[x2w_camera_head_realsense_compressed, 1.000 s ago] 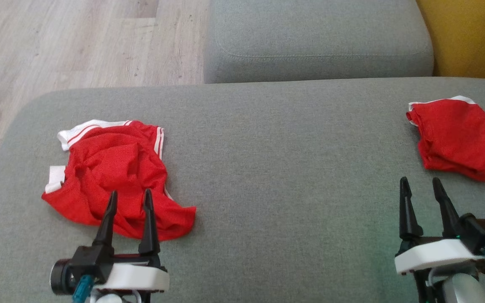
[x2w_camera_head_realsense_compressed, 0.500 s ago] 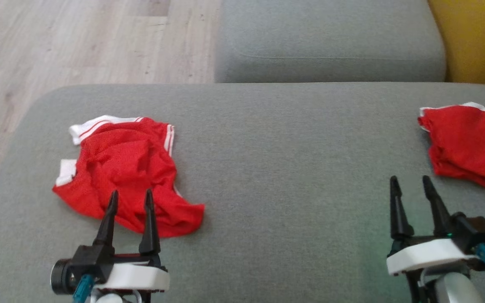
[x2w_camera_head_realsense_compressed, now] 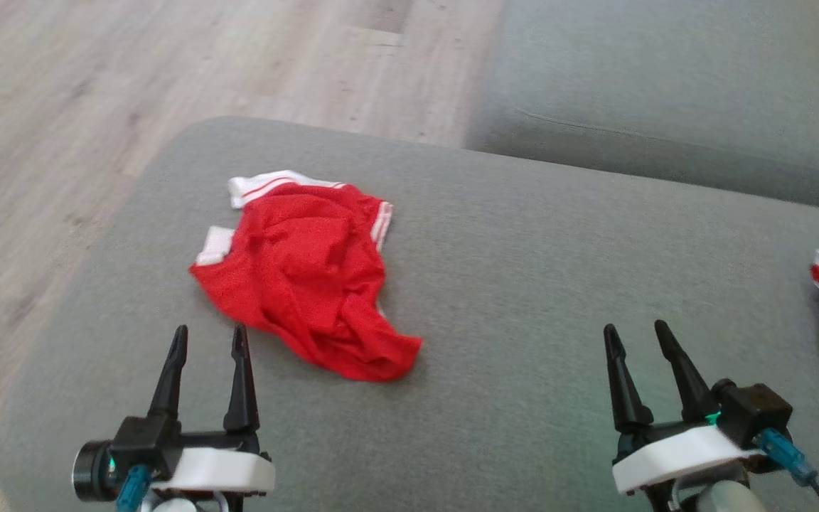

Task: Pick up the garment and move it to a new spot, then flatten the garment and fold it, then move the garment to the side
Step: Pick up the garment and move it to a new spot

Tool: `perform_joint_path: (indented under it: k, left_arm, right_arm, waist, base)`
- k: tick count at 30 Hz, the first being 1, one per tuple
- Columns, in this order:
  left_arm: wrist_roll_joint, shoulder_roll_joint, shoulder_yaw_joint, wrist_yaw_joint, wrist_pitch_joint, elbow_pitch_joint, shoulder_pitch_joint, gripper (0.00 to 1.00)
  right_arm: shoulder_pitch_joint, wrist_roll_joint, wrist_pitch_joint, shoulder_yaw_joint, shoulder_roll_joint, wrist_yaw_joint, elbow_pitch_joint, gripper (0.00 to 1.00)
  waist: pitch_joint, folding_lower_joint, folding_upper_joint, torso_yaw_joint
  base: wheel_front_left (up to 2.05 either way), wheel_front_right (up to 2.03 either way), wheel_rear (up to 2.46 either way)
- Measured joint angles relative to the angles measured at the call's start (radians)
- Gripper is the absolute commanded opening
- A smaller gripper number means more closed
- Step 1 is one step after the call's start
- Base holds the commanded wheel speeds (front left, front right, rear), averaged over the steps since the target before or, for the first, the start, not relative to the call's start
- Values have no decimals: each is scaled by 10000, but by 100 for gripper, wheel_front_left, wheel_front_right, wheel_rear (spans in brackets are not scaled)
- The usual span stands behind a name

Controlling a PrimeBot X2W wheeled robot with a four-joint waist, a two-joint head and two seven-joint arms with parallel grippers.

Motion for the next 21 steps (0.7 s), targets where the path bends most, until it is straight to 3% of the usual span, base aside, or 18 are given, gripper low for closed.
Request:
perform_joint_path:
  k: [7, 12, 15, 21]
  left_arm:
    - [150, 8, 215, -144, 0, 42, 4, 100]
    - [247, 81, 314, -322, 0, 196, -22, 100]
    - [249, 362, 284, -679, 36, 1016, -592, 100]
    - [485, 1037, -295, -1223, 1494, 2531, -3001, 100]
  right_arm:
    - [43, 247, 0, 345, 4, 0, 6, 100]
    - [71, 247, 0, 382, 2, 0, 6, 100]
    - [59, 207, 0, 343, 2, 0, 2, 100]
    - [-283, -59, 0, 238, 2, 0, -6, 100]
  waist:
    - [-92, 0, 0, 784]
    - [32, 0, 0, 846]
    - [352, 0, 0, 730]
    - [1053, 3, 0, 413]
  base:
    - [0, 0, 0]
    - [0, 0, 0]
    - [0, 0, 0]
    - [0, 0, 0]
